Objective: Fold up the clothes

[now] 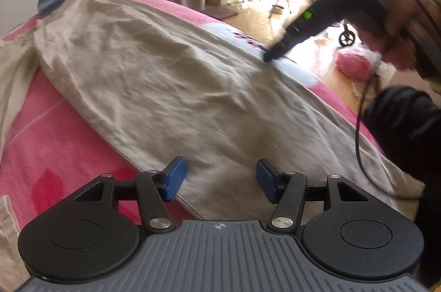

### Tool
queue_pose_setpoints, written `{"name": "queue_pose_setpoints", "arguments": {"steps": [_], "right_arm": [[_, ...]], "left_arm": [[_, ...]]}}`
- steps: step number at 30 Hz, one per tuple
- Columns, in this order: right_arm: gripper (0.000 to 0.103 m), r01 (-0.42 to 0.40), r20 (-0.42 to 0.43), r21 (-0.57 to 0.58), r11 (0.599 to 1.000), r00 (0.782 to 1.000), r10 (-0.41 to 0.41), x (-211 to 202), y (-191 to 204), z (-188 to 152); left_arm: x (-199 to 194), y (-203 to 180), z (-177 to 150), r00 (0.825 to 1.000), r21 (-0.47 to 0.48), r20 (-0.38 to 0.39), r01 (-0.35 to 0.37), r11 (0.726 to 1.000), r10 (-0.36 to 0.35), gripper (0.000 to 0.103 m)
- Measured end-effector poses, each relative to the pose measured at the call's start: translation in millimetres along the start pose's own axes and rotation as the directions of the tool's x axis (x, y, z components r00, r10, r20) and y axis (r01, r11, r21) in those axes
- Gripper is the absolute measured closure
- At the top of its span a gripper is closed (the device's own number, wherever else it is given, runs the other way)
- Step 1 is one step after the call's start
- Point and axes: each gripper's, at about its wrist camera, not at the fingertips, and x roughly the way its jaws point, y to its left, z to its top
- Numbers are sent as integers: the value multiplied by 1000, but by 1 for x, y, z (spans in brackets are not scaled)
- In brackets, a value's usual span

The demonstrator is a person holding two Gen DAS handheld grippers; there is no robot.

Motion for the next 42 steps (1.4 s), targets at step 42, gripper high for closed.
{"name": "queue_pose_setpoints", "arguments": {"steps": [42], "right_arm": [[100,9,0,180,984,1000,-9,-45,-16,-56]], "left_arm": [[-14,-65,-22,944,132,-102,325,936,-313,44]]}}
